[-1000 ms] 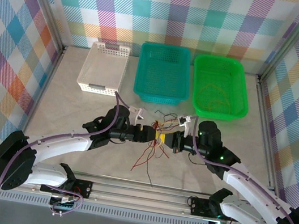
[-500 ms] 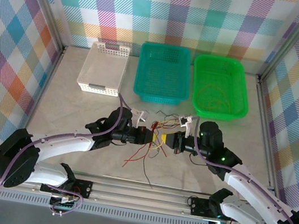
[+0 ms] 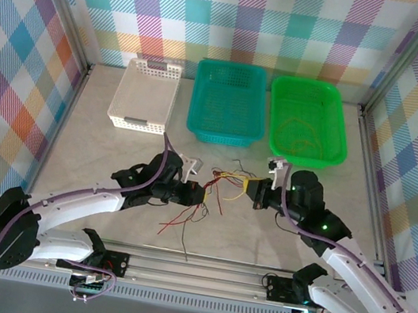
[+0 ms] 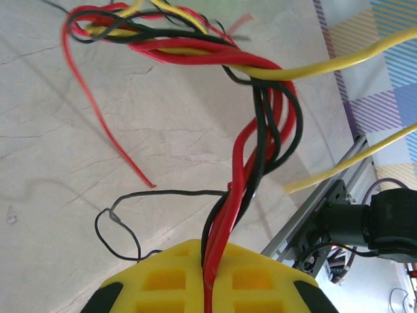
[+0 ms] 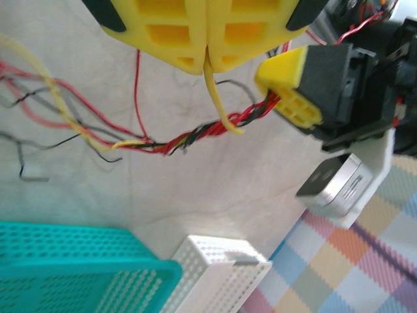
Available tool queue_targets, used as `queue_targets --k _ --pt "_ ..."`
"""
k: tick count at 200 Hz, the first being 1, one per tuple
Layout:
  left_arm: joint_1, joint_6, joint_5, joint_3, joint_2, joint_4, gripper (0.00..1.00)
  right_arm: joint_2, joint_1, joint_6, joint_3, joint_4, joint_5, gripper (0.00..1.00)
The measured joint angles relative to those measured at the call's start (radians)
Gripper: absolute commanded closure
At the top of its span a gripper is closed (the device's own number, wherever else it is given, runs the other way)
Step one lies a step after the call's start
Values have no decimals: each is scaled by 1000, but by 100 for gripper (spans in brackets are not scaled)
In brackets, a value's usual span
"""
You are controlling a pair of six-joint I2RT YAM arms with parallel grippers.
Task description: Untangle the cables
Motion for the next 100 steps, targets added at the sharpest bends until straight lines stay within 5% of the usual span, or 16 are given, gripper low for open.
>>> queue_targets --k 100 --pt "5 56 -107 56 -55 -335 100 32 -234 53 192 -59 14 100"
